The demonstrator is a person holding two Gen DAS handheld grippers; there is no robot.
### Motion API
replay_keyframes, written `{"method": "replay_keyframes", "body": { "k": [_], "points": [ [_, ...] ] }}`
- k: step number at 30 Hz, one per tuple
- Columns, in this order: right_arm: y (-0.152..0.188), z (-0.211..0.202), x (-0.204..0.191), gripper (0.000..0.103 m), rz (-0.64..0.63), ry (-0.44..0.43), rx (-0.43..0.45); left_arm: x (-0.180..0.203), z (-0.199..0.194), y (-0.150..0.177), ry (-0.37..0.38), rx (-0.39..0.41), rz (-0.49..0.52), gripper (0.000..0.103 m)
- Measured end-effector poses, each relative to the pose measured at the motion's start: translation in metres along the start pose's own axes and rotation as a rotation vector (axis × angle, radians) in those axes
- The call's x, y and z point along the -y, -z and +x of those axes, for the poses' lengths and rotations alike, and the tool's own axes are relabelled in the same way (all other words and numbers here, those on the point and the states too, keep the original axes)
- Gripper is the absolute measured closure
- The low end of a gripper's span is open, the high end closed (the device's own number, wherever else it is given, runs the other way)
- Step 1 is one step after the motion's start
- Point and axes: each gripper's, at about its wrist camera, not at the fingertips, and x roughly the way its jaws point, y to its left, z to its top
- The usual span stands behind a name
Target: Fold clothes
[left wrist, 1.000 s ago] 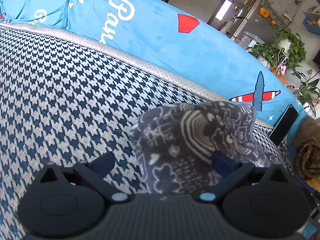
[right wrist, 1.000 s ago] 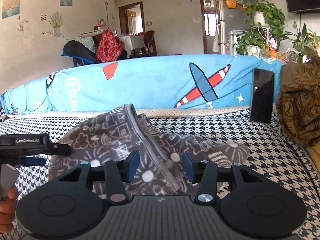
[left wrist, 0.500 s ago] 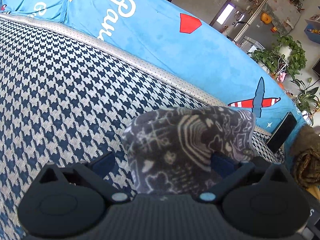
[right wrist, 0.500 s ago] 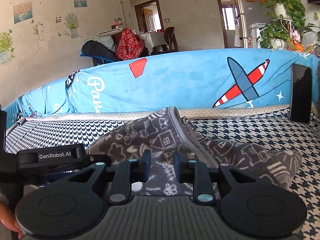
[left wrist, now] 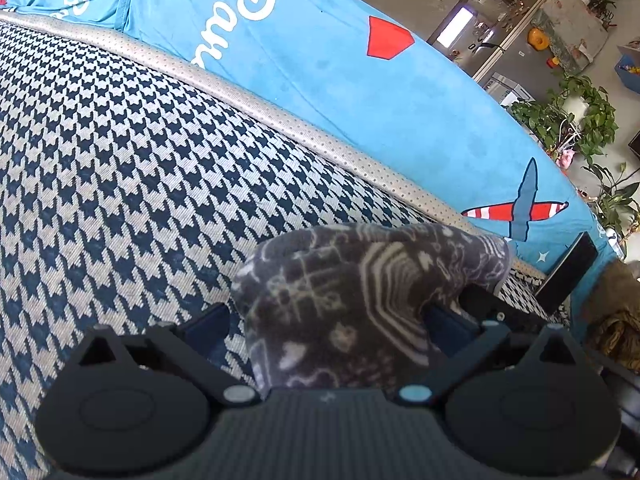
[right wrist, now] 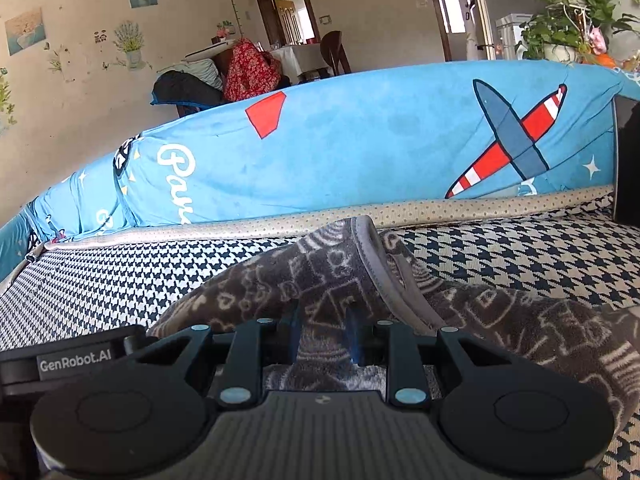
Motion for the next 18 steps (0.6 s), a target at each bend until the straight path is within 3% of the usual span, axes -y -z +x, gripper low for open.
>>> {"method": "replay_keyframes", "body": {
  "k": [9,18],
  "points": [
    [-0.011,0.020,0.014,0.080,0.070,0.022,-0.020,0.002,-0.015,-0.003,0.015,-0.028,0.007,0.000],
    [-0.012,0.033,0.008,0.080,-0.002,0.056,-0.037,0.005,-0.048,0.005,0.073,-0.056,0.115,0.000]
  ]
}}
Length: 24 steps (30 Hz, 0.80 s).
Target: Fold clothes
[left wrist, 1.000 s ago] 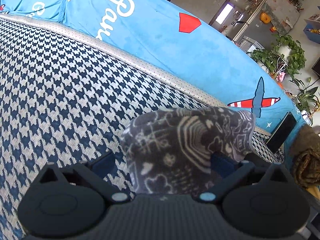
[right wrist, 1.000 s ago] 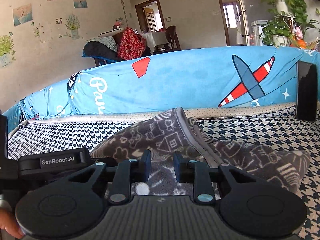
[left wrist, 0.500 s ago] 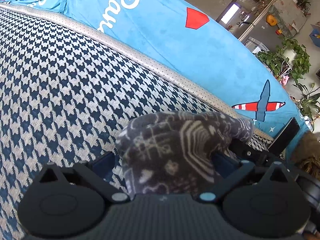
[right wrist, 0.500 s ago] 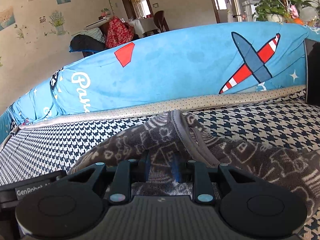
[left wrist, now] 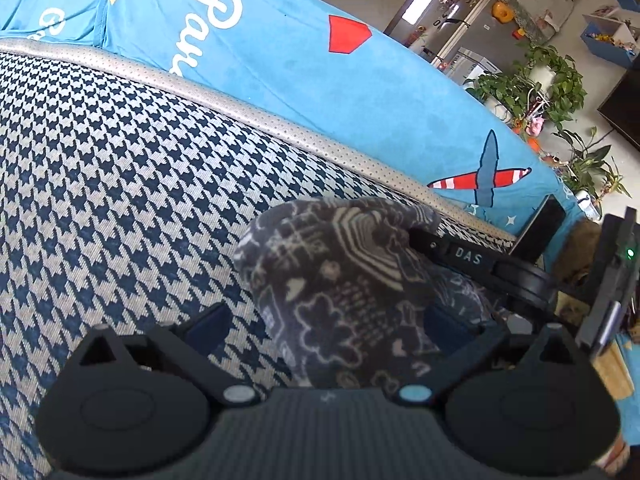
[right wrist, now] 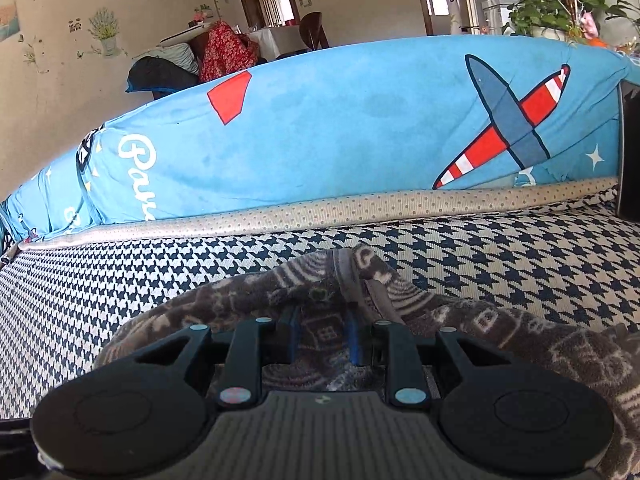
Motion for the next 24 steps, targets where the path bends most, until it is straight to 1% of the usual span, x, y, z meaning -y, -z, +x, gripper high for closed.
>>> {"method": "replay_keyframes", "body": {
  "k": [2,6,9,12,16,17,20,23,24],
  "points": [
    [-0.001,0.001,-0.001,0.080,-0.008,0.002,-0.004,0.005,-0.011,0.005,0.033,-0.013,0.025,0.000],
    [-0.002,0.000,0.002,0.081,-0.023,-0.010,-0.019,0.015,-0.028,0.017,0.065,-0.038,0.108,0.000],
    [-0.004,0.000,0.002,0.081,-0.040,-0.017,-0.033,0.018,-0.031,0.028,0.090,-0.066,0.163,0.000],
    [-0.006,0.000,0.002,0.081,-0.069,-0.022,-0.053,0.021,-0.033,0.041,0.097,-0.084,0.217,0.000],
    [-0.007,0.000,0.004,0.081,-0.076,-0.034,-0.066,0.023,-0.034,0.053,0.108,-0.107,0.270,0.000],
    [-0.007,0.000,0.004,0.081,-0.075,-0.036,-0.067,0.023,-0.031,0.056,0.100,-0.116,0.280,0.000],
    [-0.008,0.001,0.004,0.081,-0.070,-0.036,-0.071,0.020,-0.017,0.064,0.051,-0.175,0.269,0.000],
    [-0.008,0.002,0.002,0.081,-0.077,-0.032,-0.076,0.013,-0.010,0.068,0.079,-0.214,0.196,0.000],
    [-0.008,0.002,0.001,0.081,-0.082,-0.030,-0.077,0.016,-0.010,0.069,0.085,-0.219,0.214,0.000]
  ]
}}
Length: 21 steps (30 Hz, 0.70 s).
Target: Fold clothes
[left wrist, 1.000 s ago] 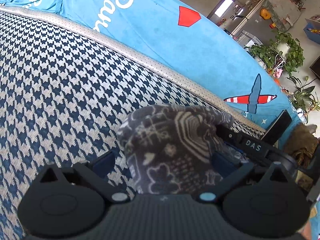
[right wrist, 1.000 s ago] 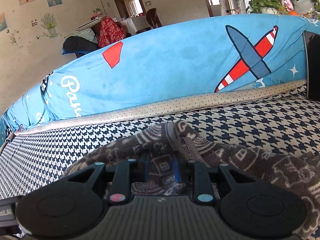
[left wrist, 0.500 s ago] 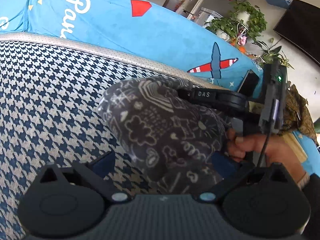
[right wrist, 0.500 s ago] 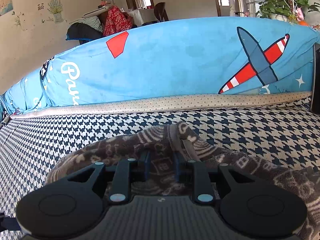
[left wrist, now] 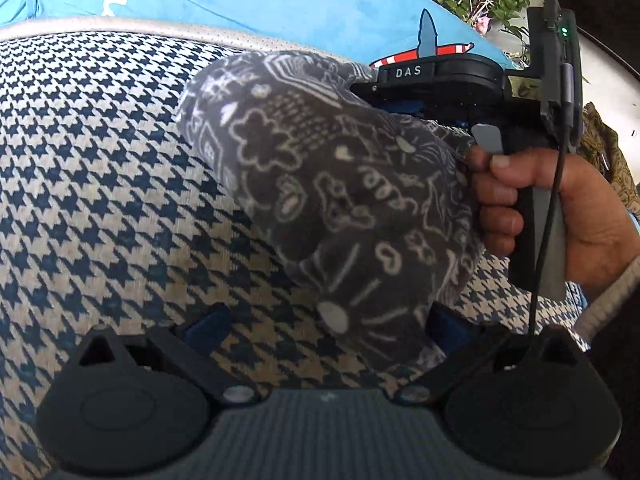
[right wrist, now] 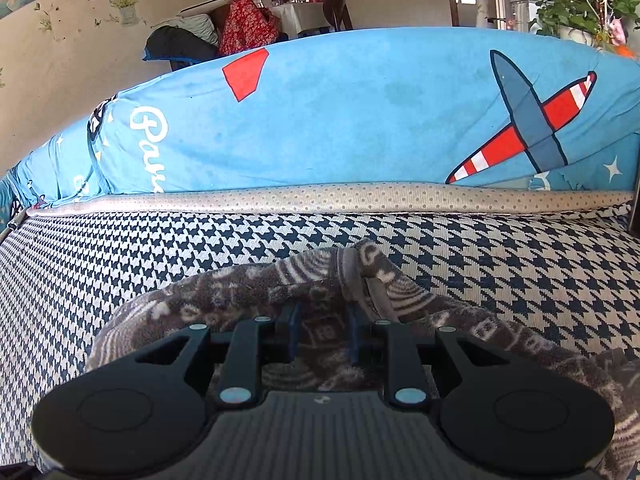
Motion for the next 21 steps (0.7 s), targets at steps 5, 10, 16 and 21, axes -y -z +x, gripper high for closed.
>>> {"method": "replay_keyframes", "body": {
  "k": [5,10,16,21],
  "points": [
    [0.000,0.000,0.001,0.081,-0.002,0.000,-0.003,0.017,-0.021,-0.002,0.016,0.074,0.125,0.000],
    [0.000,0.000,0.002,0.081,0.001,0.000,-0.001,0.012,-0.036,-0.005,0.040,0.127,0.088,0.000],
    [0.000,0.000,0.000,0.081,-0.001,0.006,0.002,-0.009,-0.034,-0.012,-0.030,0.128,0.004,0.000],
    [0.000,0.000,0.000,0.081,-0.002,0.008,0.000,-0.021,-0.009,0.001,-0.012,0.021,-0.062,0.000]
  ]
}}
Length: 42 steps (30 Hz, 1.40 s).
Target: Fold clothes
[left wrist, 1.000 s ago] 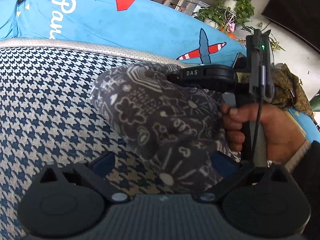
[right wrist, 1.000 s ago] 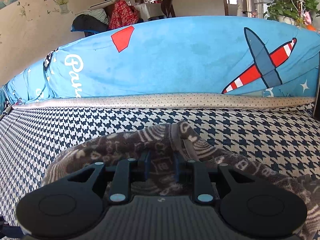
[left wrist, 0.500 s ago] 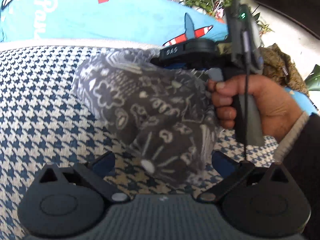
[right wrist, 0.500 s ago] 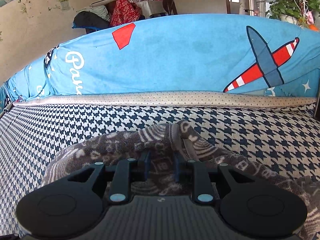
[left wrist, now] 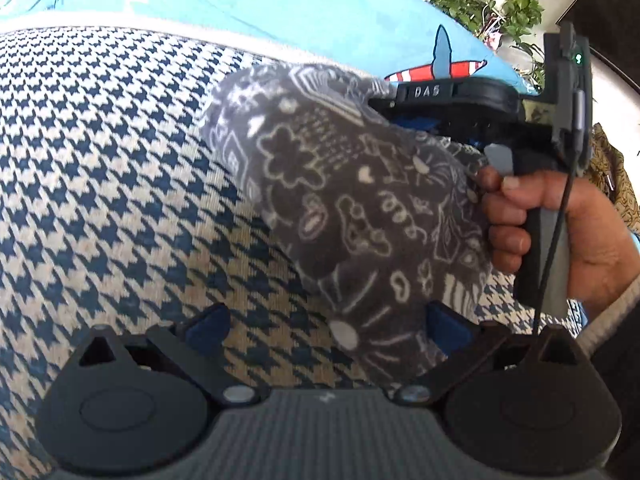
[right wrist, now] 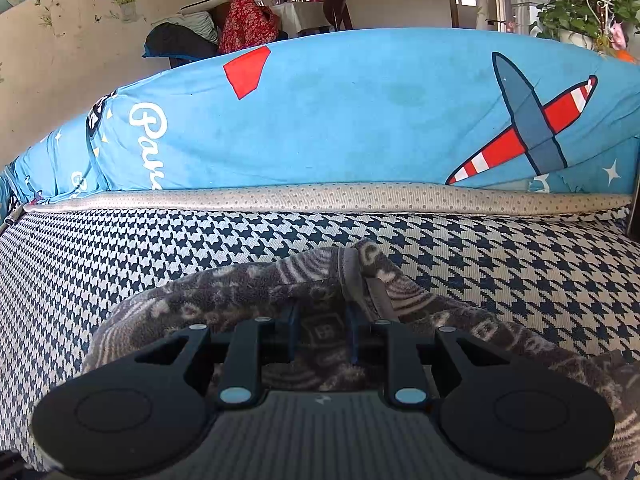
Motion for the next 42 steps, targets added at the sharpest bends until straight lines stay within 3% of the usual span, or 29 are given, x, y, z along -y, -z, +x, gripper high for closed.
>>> {"method": "replay_keyframes", "body": {
  "k": [2,12,23,26,32,42],
  "points": [
    [0.000,0.000,0.000,0.081,0.002,-0.001,-0.001,0.007,0.003,0.006,-0.037,0.014,0.062,0.000],
    [0.003,-0.001,-0.002,0.080,0.000,0.015,0.016,0.019,0.013,0.012,-0.115,0.040,0.134,0.000],
    [0.007,-0.014,-0.007,0.078,0.033,0.047,0.055,0.035,0.023,0.011,-0.140,0.050,0.158,0.000],
    [0.005,-0.027,-0.007,0.070,0.072,0.030,0.075,0.037,0.024,0.012,-0.146,0.054,0.165,0.000],
    [0.009,-0.062,-0.011,0.069,0.064,0.009,0.110,0.040,0.025,0.014,-0.147,0.055,0.168,0.000],
    [0.062,-0.119,0.003,0.066,0.090,0.052,0.026,0.046,0.023,0.013,-0.144,0.046,0.156,0.000]
  ]
}}
